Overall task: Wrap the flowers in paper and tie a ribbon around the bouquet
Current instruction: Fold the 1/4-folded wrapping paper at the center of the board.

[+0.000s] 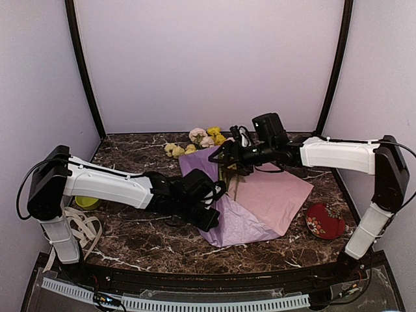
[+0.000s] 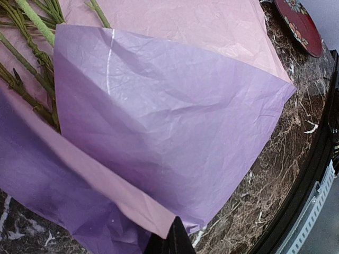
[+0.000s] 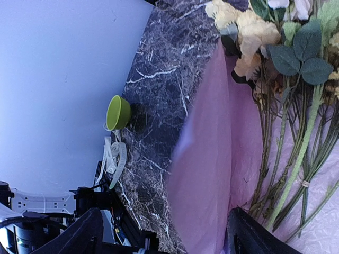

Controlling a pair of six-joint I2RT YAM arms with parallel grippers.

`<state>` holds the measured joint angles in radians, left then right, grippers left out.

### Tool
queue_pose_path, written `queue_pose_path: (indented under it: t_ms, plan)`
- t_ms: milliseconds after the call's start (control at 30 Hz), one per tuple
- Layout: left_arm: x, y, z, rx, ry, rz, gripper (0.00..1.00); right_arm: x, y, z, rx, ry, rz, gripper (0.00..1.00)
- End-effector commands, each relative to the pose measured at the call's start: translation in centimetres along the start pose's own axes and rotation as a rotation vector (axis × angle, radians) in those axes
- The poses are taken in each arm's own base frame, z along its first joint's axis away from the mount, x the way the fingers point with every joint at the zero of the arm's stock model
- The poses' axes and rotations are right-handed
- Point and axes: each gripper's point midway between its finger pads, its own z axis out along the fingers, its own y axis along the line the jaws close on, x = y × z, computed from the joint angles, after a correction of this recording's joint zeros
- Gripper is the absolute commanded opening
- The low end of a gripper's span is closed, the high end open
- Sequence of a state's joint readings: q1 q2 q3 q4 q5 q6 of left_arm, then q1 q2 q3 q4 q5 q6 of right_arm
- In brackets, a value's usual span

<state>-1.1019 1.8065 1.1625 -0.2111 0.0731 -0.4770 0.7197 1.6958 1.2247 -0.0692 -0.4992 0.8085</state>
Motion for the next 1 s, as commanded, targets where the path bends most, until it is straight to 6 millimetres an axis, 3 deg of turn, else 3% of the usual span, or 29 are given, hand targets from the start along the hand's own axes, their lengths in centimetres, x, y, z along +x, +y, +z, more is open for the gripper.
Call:
queue_pose_path:
  t_ms: [0, 200, 367, 500, 633, 667, 733, 900, 967]
  plan:
    - [-0.2, -0.3, -0.4, 0.016, 0.002, 0.019, 0.00, -1.7, 2.1, -2.7, 0.006, -0.102, -0.077, 0.80]
    - [-0.3, 0.0, -0.4, 0.012, -0.003, 0.017, 0.00, -0.7, 0.0, -1.1, 0.052, -0.042, -0.036, 0.75]
    - [-0.2, 0.1, -0.4, 0.010, -0.001, 0.000, 0.00, -0.4, 0.3, 0.4, 0.011, 0.006, -0.046, 0.67]
    - [-0.1, 0.2, -0.3, 0.007, -0.003, -0.001, 0.00, 0.7, 0.3, 2.0, -0.016, 0.076, -0.058, 0.45]
    - [-0.4, 0.2, -0.3, 0.004, -0.006, -0.005, 0.00, 1.1, -0.5, 2.3, -0.007, 0.095, -0.054, 0.05]
    - [-0.4, 0.2, -0.4, 0.003, -0.006, -0.006, 0.00, 1.1, -0.9, 2.2, 0.003, 0.092, -0.053, 0.00]
    - [-0.8, 0.0, -0.6, 0.004, -0.015, 0.005, 0.00, 0.7, -1.5, 2.1, 0.010, 0.083, -0.057, 0.00]
    - [-2.6, -1.4, -2.2, 0.006, -0.075, 0.085, 0.27, 0.3, -3.2, 2.1, 0.016, 0.104, -0.079, 0.00]
    - [-3.7, -2.5, -3.3, -0.010, -0.122, 0.161, 0.34, 0.4, -3.5, 2.4, 0.010, 0.116, -0.092, 0.00]
